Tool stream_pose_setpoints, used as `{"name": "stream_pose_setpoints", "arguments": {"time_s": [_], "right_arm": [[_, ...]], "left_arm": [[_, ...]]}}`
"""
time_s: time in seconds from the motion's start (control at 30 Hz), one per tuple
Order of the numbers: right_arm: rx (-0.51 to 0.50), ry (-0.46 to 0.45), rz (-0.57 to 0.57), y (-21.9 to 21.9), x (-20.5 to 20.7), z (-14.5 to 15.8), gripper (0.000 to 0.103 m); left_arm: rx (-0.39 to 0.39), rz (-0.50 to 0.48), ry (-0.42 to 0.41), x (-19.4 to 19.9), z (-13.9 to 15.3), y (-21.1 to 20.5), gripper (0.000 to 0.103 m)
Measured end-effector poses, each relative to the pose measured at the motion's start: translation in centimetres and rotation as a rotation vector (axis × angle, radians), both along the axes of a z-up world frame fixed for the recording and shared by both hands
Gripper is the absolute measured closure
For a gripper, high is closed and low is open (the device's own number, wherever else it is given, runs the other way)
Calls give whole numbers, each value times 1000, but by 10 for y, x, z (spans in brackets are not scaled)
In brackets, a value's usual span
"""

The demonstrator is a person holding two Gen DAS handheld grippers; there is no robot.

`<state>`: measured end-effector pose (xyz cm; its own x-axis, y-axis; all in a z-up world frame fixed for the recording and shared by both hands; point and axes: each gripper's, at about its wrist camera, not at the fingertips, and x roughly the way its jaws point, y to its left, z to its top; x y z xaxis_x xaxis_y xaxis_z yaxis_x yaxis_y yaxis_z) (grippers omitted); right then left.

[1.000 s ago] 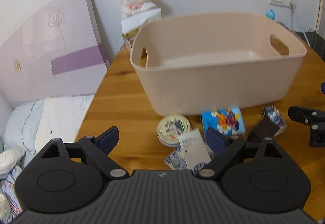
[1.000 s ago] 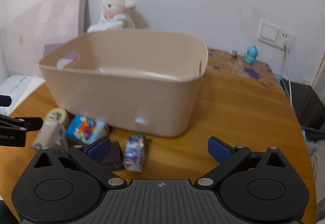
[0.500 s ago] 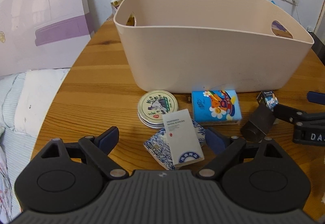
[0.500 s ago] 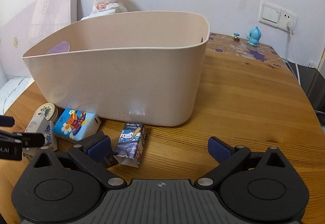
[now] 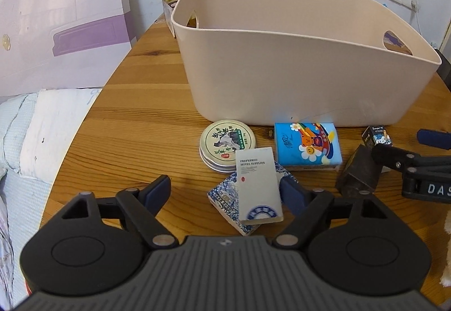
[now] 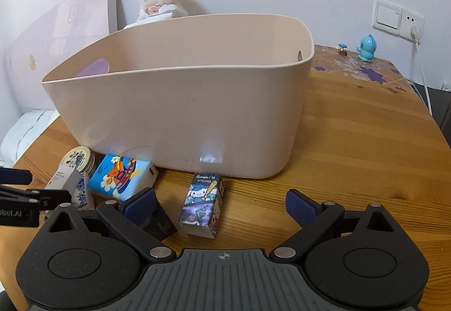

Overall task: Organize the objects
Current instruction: 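Grasp the white card box with the left tool while the right tool grasps the small printed box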

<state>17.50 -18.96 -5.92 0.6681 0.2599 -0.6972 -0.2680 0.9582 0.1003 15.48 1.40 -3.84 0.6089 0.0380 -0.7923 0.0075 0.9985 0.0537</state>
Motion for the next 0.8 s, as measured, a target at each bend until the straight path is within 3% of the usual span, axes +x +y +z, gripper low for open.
{"name": "stream_pose_setpoints", "arguments": {"time_s": [0.17,0.33,0.5,0.63,0.73,0.8], "right_arm": [[-1,-1,-13,-4,1,0,4],[-64,1,-22,-8,0,0,8],[-44,15,-2,-6,4,-5,11],[-51,53,16,1,5,-16,23],[-67,30,19,4,0,-16,39],[-65,20,23,3,-2,-15,56]], "left_arm": [[-8,-1,1,-1,2,5,24],[-34,5,-4,-3,4,10,24],[-37,-6,1,-2,3,9,27],[-47,-26,17,-2,0,9,39],[-50,-43,11,-4,1,8,44],[-57,-54,11,-4,2,8,64]]}}
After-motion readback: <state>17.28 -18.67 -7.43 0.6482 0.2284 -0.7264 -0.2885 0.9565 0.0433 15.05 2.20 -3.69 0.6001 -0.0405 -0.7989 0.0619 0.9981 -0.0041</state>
